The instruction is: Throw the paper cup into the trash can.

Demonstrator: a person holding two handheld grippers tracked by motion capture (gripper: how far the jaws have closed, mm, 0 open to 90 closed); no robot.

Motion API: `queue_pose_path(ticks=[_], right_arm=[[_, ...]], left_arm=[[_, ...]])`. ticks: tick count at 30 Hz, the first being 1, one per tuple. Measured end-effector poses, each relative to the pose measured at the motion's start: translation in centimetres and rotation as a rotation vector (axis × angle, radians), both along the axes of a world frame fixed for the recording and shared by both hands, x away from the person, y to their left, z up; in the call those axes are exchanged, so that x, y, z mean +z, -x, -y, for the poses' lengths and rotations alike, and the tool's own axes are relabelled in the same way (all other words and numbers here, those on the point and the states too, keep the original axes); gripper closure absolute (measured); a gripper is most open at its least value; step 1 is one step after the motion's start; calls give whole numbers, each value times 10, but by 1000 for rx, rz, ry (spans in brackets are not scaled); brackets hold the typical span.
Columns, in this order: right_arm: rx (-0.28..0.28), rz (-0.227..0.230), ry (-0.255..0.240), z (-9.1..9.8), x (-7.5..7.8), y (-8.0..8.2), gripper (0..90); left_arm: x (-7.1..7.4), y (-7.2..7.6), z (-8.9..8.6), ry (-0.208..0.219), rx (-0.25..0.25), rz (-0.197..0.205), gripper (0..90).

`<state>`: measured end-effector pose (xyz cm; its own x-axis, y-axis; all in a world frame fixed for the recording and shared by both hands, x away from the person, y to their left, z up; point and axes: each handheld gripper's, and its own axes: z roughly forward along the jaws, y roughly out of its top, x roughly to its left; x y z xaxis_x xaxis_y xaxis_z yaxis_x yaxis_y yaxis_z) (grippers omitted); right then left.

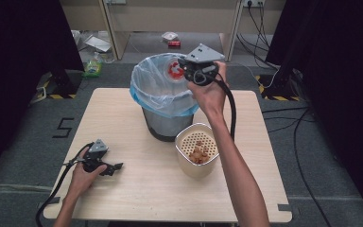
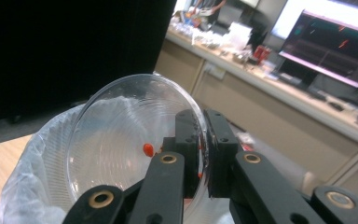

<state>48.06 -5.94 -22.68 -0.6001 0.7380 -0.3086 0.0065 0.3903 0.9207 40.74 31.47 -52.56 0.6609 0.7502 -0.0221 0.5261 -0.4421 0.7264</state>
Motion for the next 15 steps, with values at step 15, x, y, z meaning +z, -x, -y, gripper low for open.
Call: queue_pose_path(ticks=[15], right_arm=[[-38, -82, -58, 19, -4, -11, 569]], left_arm=[[0, 0, 0, 0, 0, 0, 0]])
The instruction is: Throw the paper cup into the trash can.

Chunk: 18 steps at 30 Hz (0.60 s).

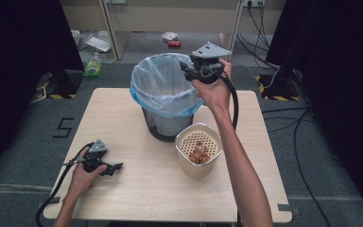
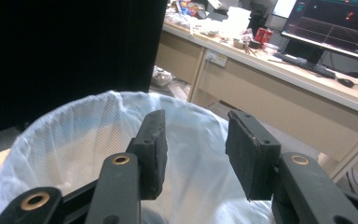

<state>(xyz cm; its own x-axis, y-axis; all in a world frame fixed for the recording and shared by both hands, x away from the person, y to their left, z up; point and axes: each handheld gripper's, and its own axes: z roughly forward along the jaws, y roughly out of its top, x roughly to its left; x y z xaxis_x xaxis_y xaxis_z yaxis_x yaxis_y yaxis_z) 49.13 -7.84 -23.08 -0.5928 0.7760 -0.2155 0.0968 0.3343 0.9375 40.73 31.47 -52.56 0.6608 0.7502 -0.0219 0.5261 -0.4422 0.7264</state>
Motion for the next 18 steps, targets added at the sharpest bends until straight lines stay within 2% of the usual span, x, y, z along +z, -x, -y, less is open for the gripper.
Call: queue_pose_path(ticks=[2, 4, 8, 13, 14, 18], right_arm=[[-7, 2, 3, 4, 0, 1, 564], [-26, -2, 18, 16, -3, 5, 554], [-50, -13, 18, 38, -8, 11, 536], [-95, -42, 22, 72, -21, 20, 497], [-95, -42, 22, 72, -21, 20, 497], [-116, -56, 19, 91, -32, 27, 470]], left_arm=[[0, 0, 0, 0, 0, 0, 0], [0, 0, 0, 0, 0, 0, 0], [0, 0, 0, 0, 0, 0, 0], [0, 0, 0, -1, 0, -1, 0], [0, 0, 0, -1, 0, -1, 0], [0, 0, 0, -1, 0, 0, 0]])
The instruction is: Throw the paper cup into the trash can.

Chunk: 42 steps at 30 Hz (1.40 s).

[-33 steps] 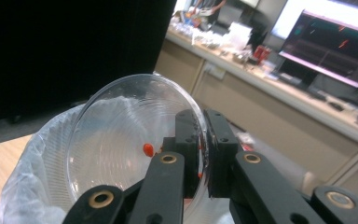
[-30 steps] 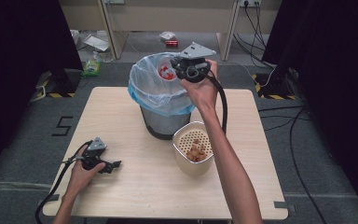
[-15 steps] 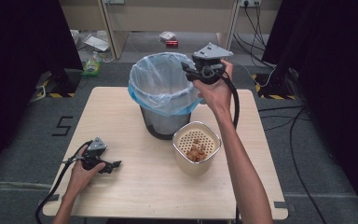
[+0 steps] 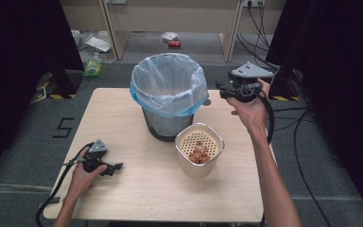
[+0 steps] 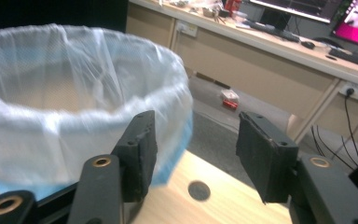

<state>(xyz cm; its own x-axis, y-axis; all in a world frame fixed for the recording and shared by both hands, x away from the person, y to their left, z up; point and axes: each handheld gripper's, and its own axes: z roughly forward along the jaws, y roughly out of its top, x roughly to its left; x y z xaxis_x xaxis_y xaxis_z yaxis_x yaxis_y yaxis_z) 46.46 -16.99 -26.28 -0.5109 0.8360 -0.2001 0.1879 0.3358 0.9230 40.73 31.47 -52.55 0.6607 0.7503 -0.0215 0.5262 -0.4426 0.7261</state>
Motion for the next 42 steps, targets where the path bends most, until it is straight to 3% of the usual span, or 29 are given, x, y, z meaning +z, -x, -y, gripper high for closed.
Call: queue_pose_path(ticks=[7, 9, 10, 13, 17, 18, 20, 33, 38, 40, 42], right_arm=[[-29, -27, 22, 25, -22, 15, 427], [-41, -47, 50, 34, -36, 23, 419], [-41, -47, 50, 34, -36, 23, 419], [-56, -72, 63, 46, -58, 33, 404], [-53, -97, 62, 51, -74, 40, 393], [-55, -117, 68, 55, -88, 47, 387], [-56, -125, 67, 57, -93, 49, 385], [-81, -288, 70, 82, -178, 82, 355], [-84, -345, 83, 84, -205, 91, 347], [-84, -380, 114, 83, -217, 94, 339], [-84, -381, 115, 83, -220, 95, 338]], left_arm=[[0, 0, 0, 0, 0, 0, 0], [0, 0, 0, 0, 0, -1, 0], [0, 0, 0, 0, -1, -1, 0], [0, 0, 0, 1, 0, 0, 0], [0, 0, 0, 1, 0, 0, 0], [0, 0, 0, 1, 0, -1, 0], [0, 0, 0, 1, 0, 0, 0], [0, 0, 0, 1, 2, 1, 0], [0, 0, 0, 0, 3, 1, 0], [0, 0, 0, 0, 3, 0, 0], [0, 0, 0, 0, 3, 1, 0]])
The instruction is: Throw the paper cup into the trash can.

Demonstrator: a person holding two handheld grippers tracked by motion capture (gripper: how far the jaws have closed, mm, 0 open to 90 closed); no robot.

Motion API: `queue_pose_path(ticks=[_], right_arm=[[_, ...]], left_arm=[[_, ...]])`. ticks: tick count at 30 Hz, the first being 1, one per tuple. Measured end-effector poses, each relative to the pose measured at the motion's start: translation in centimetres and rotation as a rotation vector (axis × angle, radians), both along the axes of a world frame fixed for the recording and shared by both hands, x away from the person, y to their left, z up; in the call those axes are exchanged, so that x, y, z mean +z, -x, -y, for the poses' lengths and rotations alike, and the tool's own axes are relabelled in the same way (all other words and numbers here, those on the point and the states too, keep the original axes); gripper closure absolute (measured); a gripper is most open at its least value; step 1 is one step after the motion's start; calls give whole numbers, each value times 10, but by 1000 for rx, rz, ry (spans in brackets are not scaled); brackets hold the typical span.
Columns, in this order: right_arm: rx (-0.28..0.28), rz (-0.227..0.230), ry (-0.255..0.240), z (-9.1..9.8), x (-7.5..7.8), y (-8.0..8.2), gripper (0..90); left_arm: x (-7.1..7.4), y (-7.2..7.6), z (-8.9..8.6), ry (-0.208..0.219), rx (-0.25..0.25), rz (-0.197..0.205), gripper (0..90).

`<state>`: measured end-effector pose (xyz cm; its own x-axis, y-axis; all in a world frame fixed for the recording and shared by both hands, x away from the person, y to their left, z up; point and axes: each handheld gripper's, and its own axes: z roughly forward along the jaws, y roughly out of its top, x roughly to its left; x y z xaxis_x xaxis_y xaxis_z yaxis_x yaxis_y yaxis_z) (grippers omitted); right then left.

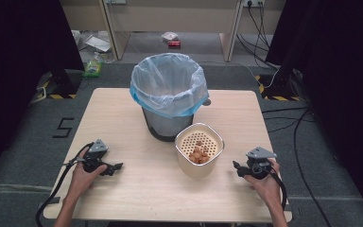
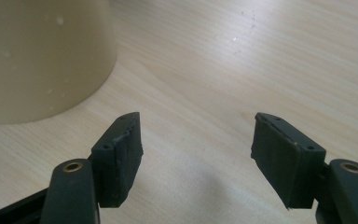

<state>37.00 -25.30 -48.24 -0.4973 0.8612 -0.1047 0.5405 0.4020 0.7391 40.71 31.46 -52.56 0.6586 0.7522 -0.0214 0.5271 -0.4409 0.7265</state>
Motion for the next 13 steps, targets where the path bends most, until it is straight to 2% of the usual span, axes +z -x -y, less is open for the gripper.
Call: queue_pose_path(ticks=[8, 11, 12, 13], right_arm=[[22, -51, 48, -6, -16, 3, 316], [34, -71, 51, -8, -22, 3, 309], [31, -70, 26, -7, -24, 4, 309], [31, -70, 26, -7, -24, 4, 309]], left_arm=[[0, 0, 0, 0, 0, 0, 0], [0, 0, 0, 0, 0, 0, 0], [0, 0, 0, 0, 0, 0, 0], [0, 0, 0, 0, 0, 0, 0]])
